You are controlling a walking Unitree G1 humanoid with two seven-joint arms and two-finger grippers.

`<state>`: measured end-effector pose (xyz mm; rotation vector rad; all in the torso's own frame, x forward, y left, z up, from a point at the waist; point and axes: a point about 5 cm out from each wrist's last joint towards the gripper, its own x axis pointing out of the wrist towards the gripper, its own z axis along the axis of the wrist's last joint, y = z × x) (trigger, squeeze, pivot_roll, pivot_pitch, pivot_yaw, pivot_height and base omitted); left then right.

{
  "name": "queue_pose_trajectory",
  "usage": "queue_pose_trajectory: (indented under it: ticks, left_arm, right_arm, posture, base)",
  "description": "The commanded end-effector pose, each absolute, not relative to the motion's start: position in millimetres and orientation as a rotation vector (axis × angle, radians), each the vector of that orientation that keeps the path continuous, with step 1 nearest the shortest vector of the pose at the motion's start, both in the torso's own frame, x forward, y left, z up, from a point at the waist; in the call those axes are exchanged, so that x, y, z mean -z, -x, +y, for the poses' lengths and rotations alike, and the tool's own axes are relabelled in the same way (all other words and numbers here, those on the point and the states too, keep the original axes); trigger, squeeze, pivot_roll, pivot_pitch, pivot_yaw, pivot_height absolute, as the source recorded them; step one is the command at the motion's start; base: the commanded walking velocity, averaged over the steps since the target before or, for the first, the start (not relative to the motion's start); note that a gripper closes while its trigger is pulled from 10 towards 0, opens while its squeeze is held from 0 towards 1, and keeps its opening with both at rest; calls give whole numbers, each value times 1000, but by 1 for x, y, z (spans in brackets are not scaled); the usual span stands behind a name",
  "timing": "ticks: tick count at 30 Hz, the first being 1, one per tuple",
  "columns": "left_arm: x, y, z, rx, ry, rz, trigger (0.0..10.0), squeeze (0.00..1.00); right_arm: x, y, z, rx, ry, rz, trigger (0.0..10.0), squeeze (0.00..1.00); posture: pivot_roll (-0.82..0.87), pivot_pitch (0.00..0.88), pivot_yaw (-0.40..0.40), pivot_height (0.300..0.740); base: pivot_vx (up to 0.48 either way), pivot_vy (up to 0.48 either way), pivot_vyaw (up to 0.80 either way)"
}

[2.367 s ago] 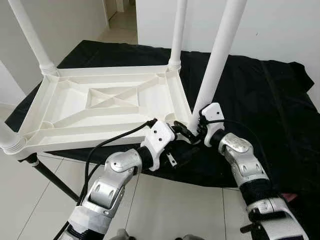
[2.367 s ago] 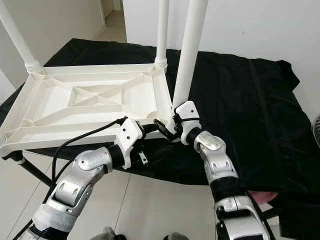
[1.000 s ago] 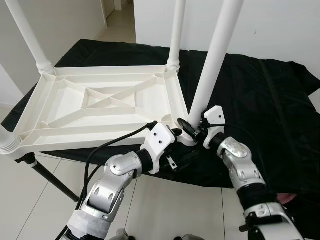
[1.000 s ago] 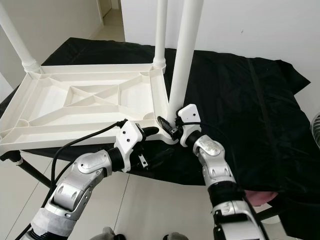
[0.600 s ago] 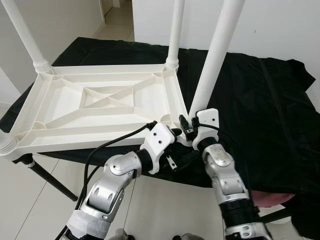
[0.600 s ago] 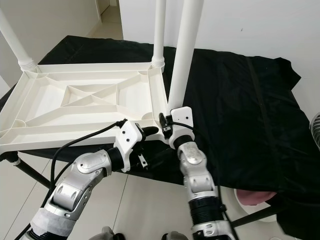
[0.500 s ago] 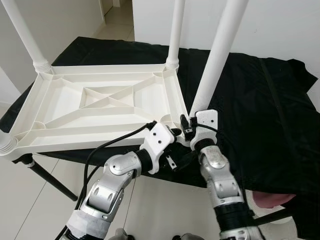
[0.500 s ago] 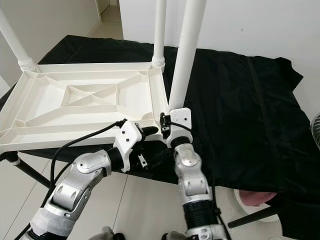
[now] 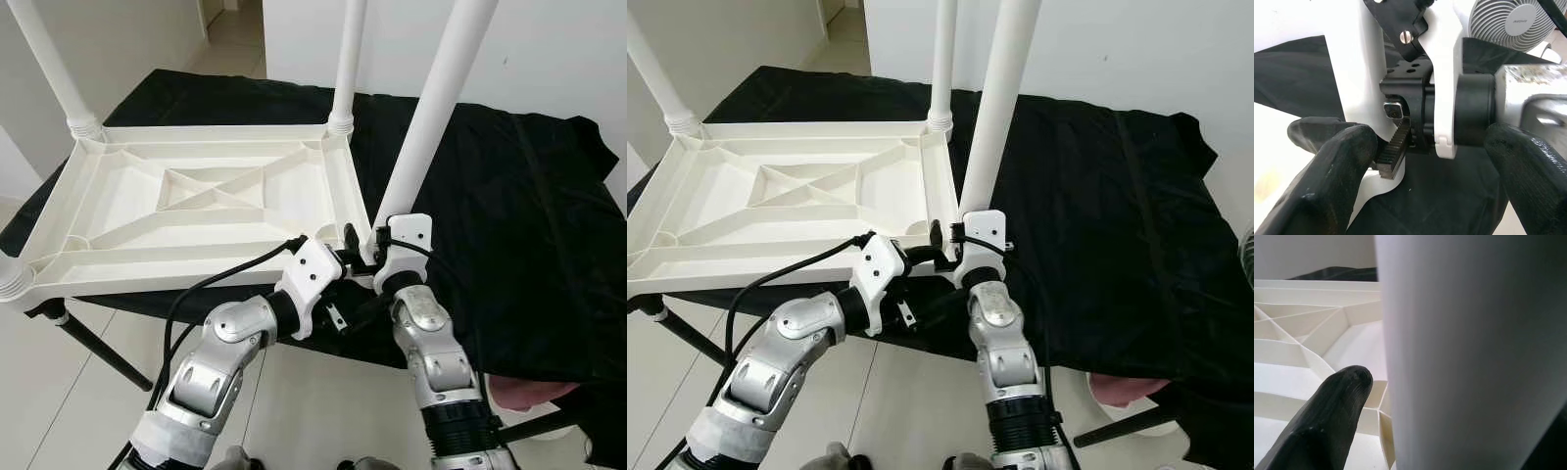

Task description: Building children table

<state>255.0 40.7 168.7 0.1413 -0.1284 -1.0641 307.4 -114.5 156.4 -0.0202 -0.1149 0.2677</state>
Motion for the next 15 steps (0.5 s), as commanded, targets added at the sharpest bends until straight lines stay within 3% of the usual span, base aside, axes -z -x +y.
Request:
queue_pose_trajectory:
  ticks: [1, 4, 15]
  left_arm:
    - [-164, -257, 44, 1006, -153, -100, 10000, 0]
    - [-163, -256, 46, 1009, -159, -95, 10000, 0]
    - [-158, -252, 61, 1007, -204, -59, 10000, 0]
  right_arm:
    - [-162, -309, -117, -343, -11, -137, 10000, 0]
    - [-161, -310, -126, -508, 55, -124, 10000, 0]
    - [-150, -320, -141, -789, 188, -51, 10000, 0]
  posture:
    - [-61, 40, 4, 740]
    - [-62, 37, 6, 740]
    - [-49, 38, 8, 740]
  base:
    - [0, 0, 0]
    - [0, 0, 0]
    - [0, 0, 0]
